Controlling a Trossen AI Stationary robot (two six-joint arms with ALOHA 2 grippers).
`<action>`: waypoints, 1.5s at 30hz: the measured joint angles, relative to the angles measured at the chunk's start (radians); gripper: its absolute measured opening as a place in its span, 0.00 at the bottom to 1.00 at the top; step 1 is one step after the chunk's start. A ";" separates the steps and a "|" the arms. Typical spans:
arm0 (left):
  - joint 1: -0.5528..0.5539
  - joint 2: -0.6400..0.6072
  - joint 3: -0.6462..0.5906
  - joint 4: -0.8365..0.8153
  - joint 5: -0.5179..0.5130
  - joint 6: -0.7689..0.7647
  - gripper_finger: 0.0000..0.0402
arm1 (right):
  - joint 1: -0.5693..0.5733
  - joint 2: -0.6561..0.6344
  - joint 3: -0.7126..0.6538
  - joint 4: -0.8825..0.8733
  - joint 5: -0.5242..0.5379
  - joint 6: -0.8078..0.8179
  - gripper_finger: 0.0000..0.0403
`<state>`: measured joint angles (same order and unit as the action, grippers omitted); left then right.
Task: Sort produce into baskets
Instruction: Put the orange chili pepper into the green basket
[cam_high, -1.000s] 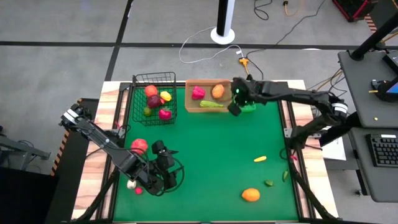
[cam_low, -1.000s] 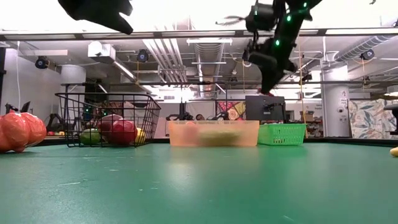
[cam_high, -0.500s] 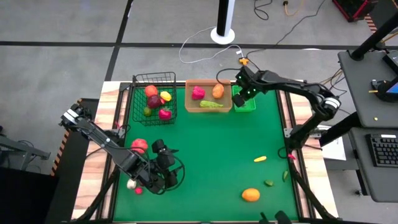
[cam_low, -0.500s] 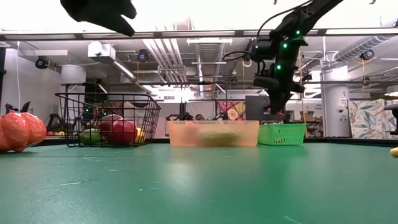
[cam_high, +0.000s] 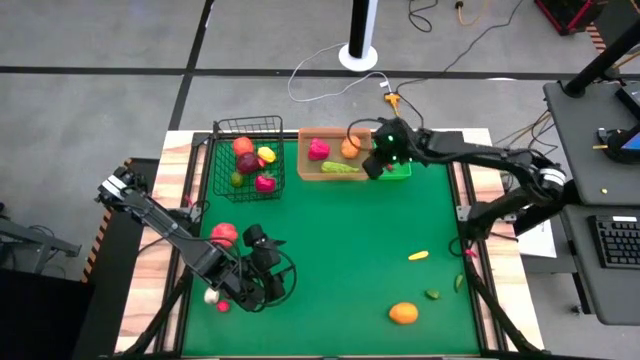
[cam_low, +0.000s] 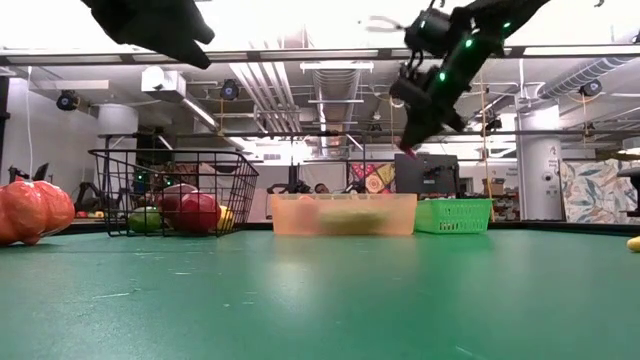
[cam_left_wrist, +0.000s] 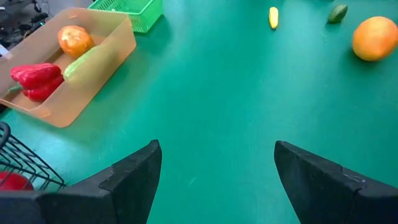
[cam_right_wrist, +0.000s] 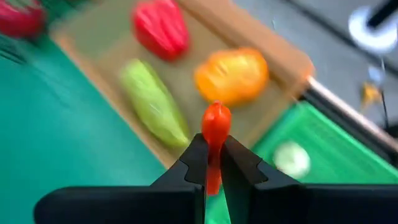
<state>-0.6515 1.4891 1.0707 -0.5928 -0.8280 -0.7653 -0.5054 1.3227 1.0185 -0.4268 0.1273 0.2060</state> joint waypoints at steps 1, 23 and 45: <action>0.000 0.000 -0.002 0.000 0.000 -0.004 0.73 | 0.023 -0.019 -0.019 0.047 0.007 -0.016 0.06; 0.001 0.000 -0.005 -0.001 -0.028 -0.004 0.73 | 0.243 -0.162 -0.124 0.014 0.420 0.257 0.06; 0.006 0.000 -0.005 -0.008 -0.082 -0.003 0.73 | 0.150 -0.122 -0.124 -0.116 0.415 0.430 0.06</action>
<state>-0.6460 1.4891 1.0653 -0.6006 -0.9105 -0.7680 -0.3553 1.2005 0.8948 -0.5431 0.5426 0.6364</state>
